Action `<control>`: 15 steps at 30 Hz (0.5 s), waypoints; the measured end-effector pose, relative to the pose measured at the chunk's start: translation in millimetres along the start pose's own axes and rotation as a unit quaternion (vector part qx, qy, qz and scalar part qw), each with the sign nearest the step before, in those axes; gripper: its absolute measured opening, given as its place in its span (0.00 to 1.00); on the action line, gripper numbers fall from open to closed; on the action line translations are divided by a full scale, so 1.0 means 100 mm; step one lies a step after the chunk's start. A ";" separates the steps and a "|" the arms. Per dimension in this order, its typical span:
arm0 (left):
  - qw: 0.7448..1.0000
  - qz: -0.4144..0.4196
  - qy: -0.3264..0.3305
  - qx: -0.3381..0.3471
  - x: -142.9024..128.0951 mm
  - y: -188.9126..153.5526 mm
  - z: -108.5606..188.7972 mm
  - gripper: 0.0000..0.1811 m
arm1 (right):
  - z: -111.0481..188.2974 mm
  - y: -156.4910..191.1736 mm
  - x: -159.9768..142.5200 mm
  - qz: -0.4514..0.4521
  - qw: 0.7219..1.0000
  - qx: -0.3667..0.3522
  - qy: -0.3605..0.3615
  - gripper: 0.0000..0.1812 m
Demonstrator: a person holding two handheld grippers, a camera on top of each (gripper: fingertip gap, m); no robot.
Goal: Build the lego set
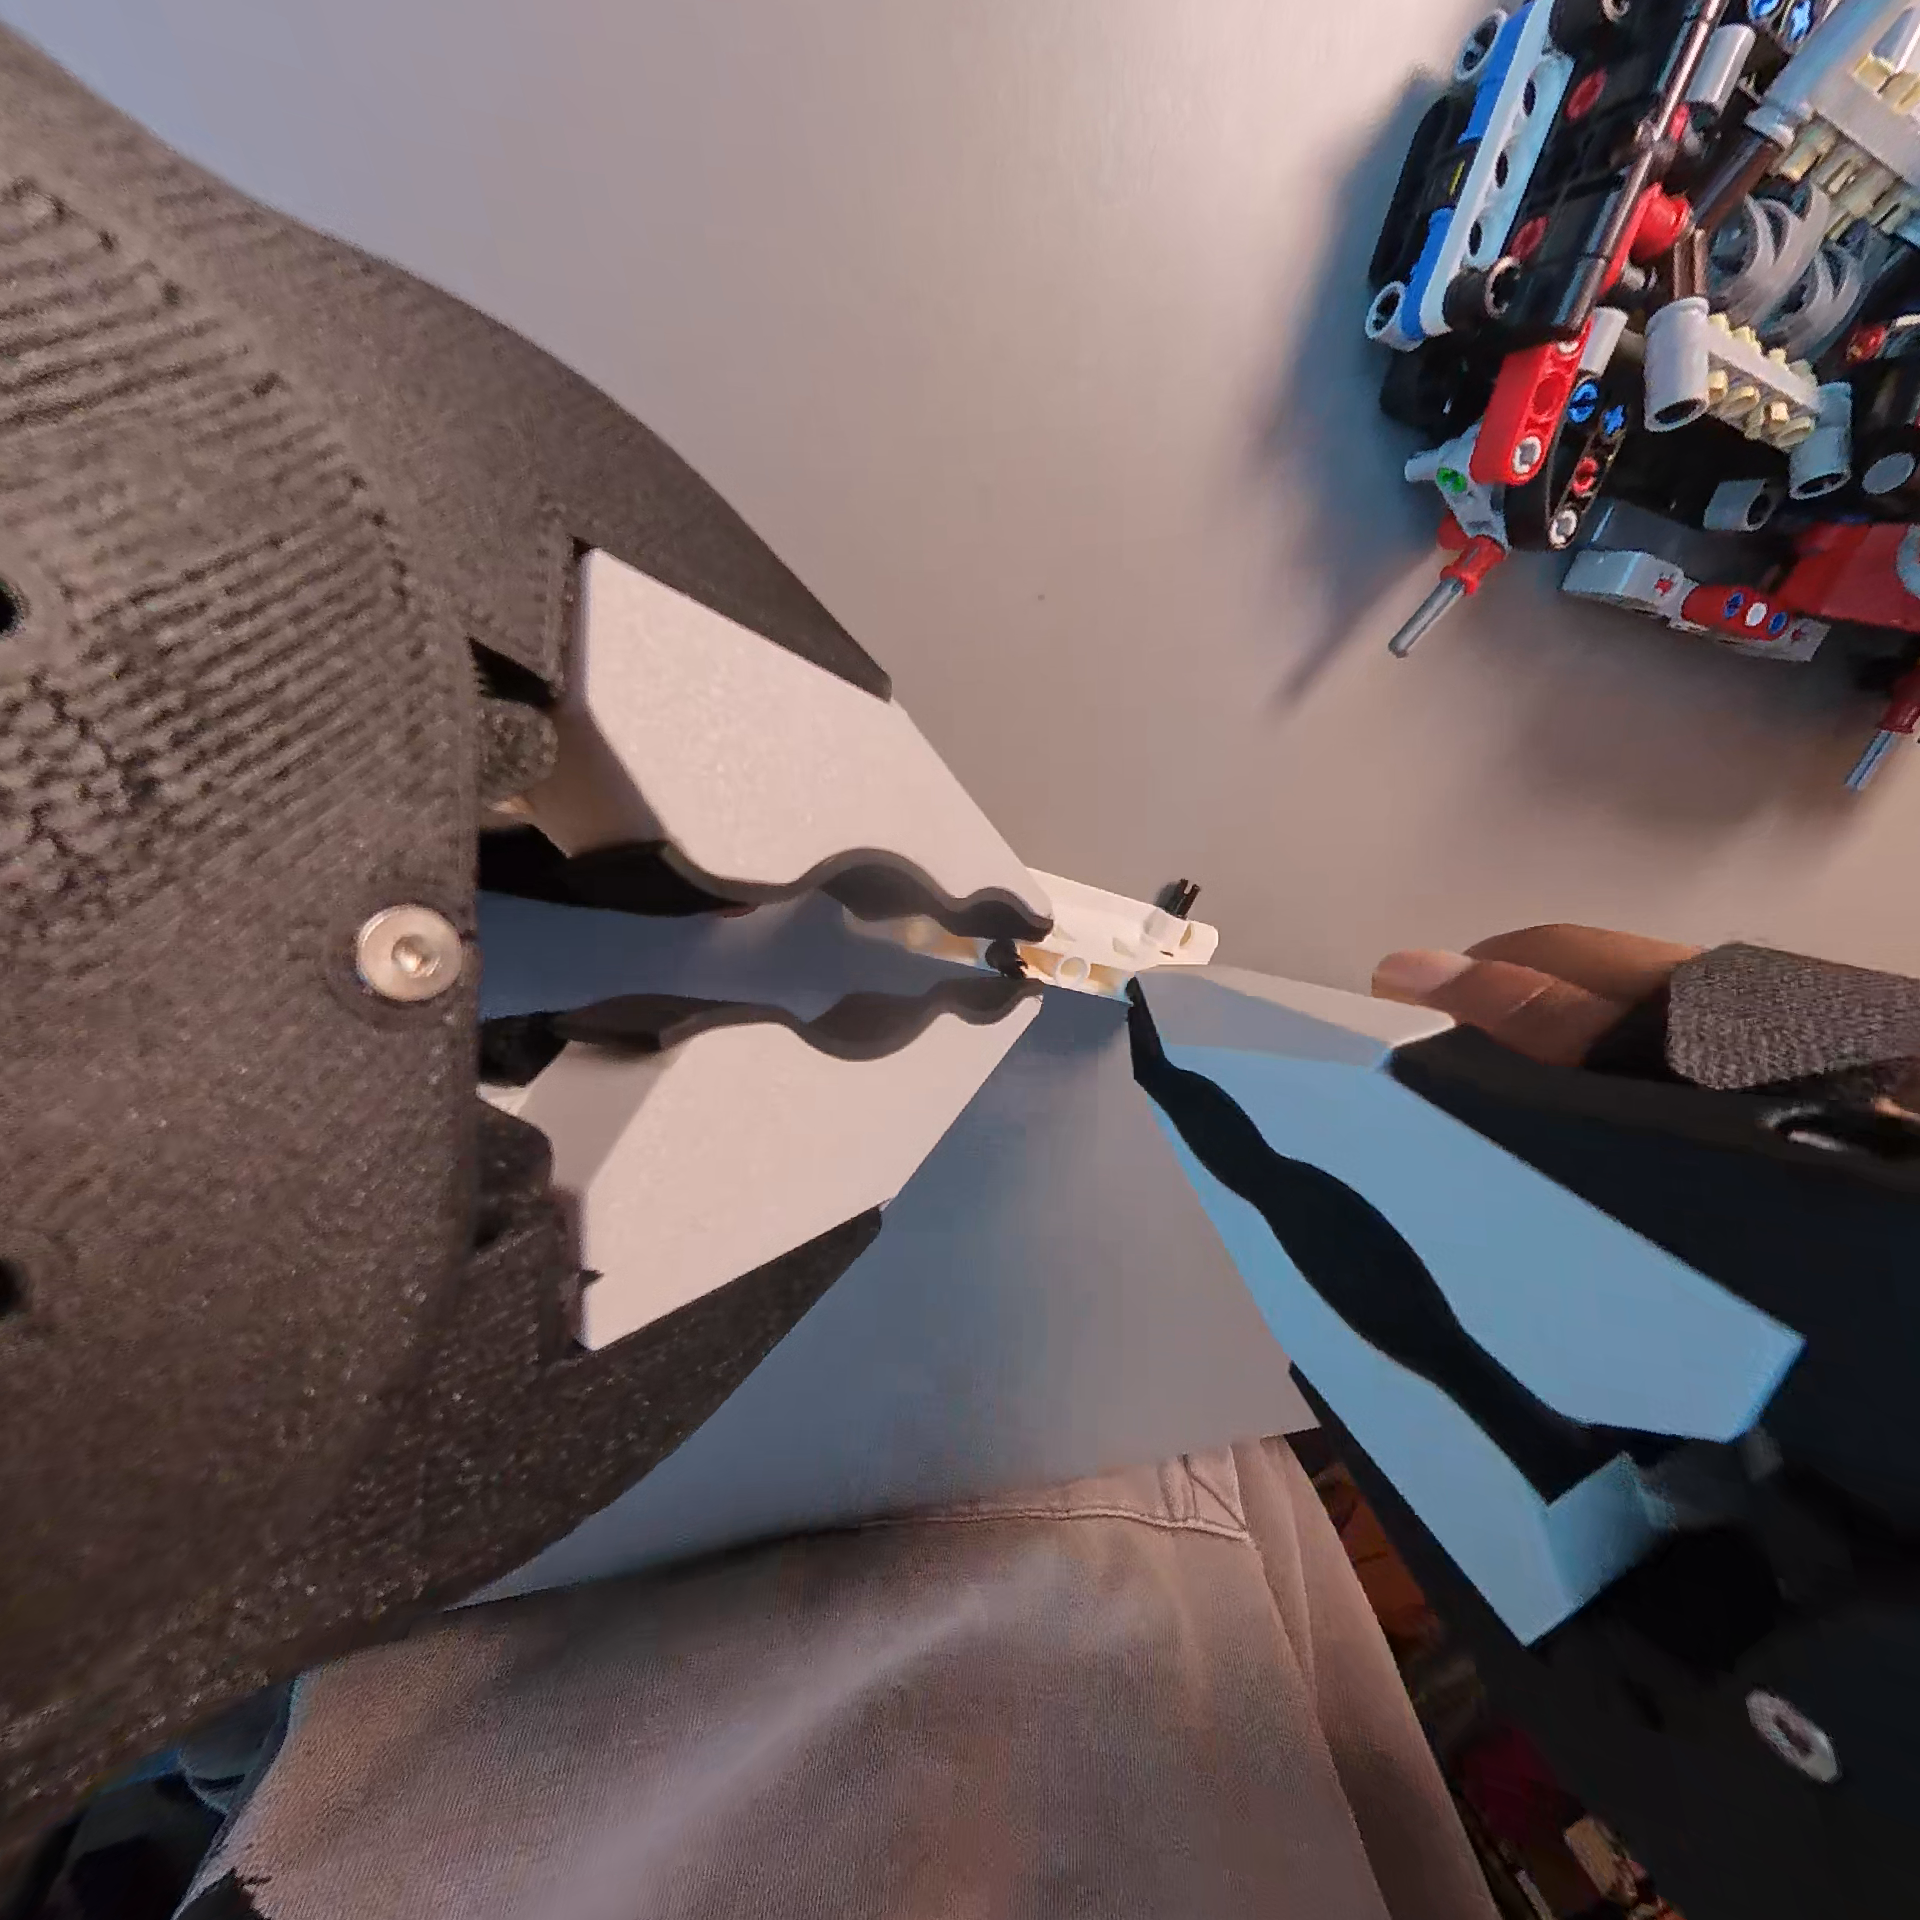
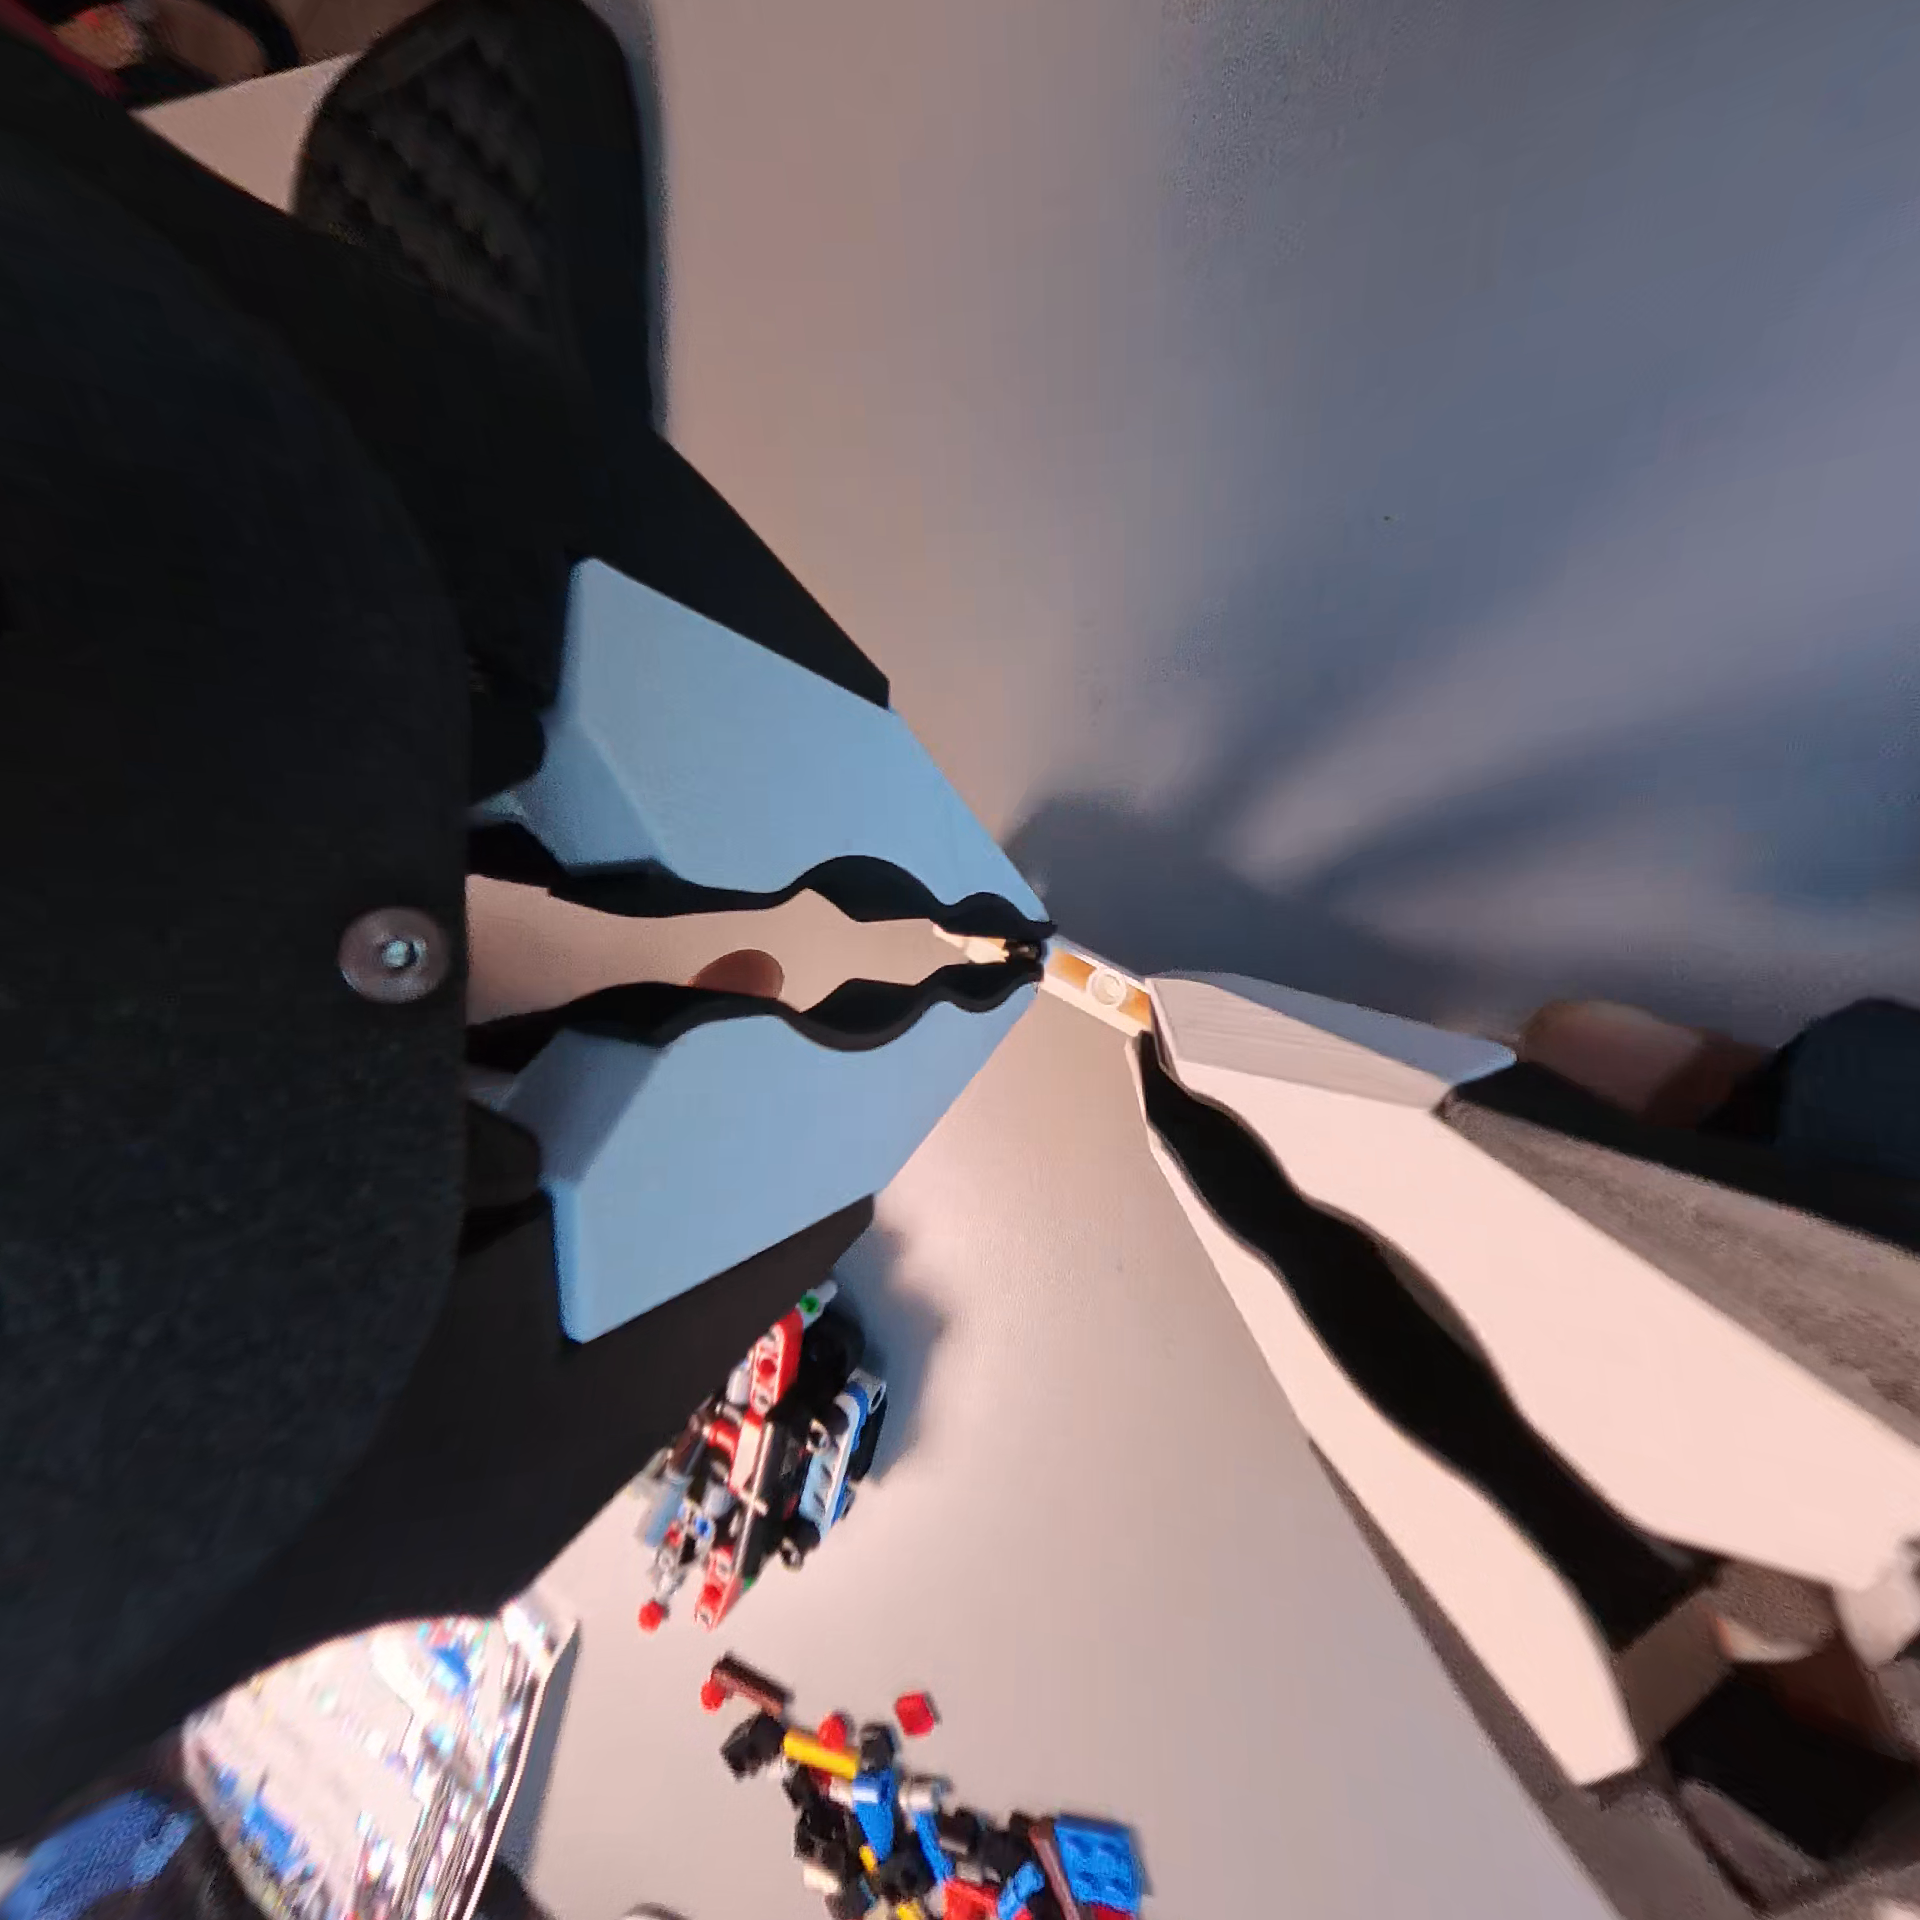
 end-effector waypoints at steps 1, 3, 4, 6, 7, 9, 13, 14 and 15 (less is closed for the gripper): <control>1.000 -0.001 0.000 0.001 0.00 0.00 0.00 0.03 | 0.00 0.01 -0.02 -0.014 1.000 -0.006 -0.022 0.01; 1.000 0.001 -0.001 0.000 0.00 0.00 0.00 0.03 | 0.02 0.01 -0.08 -0.047 0.997 -0.021 -0.060 0.01; 1.000 0.003 -0.002 -0.001 0.00 0.00 0.00 0.03 | 0.02 0.02 -0.09 -0.060 0.995 -0.027 -0.072 0.01; 1.000 0.006 -0.003 -0.001 0.00 0.01 0.00 0.03 | 0.02 0.03 -0.10 -0.075 0.993 -0.038 -0.080 0.01; 1.000 0.006 -0.002 -0.001 0.00 0.01 0.00 0.03 | 0.01 0.04 -0.10 -0.078 0.993 -0.043 -0.078 0.01; 1.000 0.007 -0.003 0.002 0.00 0.01 0.00 0.03 | 0.00 0.06 -0.08 -0.082 0.992 -0.057 -0.073 0.01; 1.000 0.003 -0.007 0.010 0.00 0.01 0.01 0.03 | -0.01 0.13 -0.11 -0.085 0.985 -0.121 -0.091 0.02; 1.000 0.002 -0.008 0.012 0.00 0.01 0.01 0.03 | 0.00 0.15 -0.13 -0.086 0.982 -0.134 -0.098 0.03; 1.000 0.001 -0.009 0.013 0.01 0.00 0.01 0.03 | 0.03 0.17 -0.14 -0.091 0.979 -0.144 -0.112 0.06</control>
Point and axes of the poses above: each gripper's, where its closed fingertips meet, z back along the fingers, x out of its top, y = z × x across the jaws, the point moved 8 cm from there along z, back along the fingers, and after that the axes turned 15 degrees about -y, right-handed, at the moved point
